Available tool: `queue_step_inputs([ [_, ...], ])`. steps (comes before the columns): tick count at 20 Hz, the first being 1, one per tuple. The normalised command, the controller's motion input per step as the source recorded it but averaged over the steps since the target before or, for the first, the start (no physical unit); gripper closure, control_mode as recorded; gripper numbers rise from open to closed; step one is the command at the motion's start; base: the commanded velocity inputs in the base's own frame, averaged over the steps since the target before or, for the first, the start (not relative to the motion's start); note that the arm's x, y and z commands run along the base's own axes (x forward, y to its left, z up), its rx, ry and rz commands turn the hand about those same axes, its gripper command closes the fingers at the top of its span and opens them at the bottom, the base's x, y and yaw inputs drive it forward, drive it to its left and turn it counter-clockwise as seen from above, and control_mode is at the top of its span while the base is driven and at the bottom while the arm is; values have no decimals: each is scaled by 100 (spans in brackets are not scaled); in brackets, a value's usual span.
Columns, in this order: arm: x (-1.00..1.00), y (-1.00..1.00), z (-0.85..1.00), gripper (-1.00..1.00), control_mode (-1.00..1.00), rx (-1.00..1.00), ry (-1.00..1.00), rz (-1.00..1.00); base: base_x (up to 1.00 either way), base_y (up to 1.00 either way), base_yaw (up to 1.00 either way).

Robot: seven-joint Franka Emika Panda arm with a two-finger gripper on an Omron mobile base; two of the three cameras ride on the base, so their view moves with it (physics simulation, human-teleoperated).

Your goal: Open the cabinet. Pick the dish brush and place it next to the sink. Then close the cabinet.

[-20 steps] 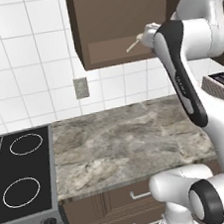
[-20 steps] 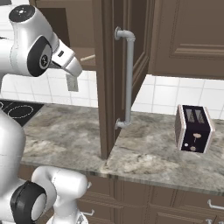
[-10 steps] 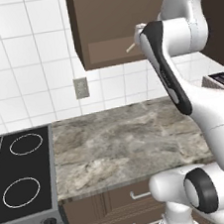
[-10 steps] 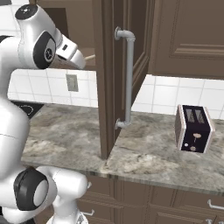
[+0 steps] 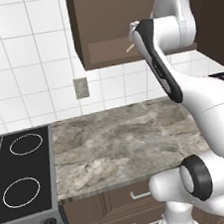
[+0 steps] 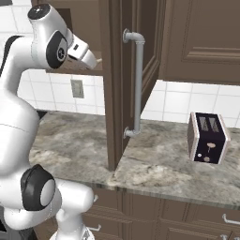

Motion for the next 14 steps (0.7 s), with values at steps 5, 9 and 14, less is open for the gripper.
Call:
queue_step_inputs([
  [5,36,0,0,-100,-100,0,-1,0,0,0,0],
  [9,33,0,0,-100,-100,0,-1,0,0,0,0],
  [14,38,0,0,-100,-100,0,0,0,0,0,0],
])
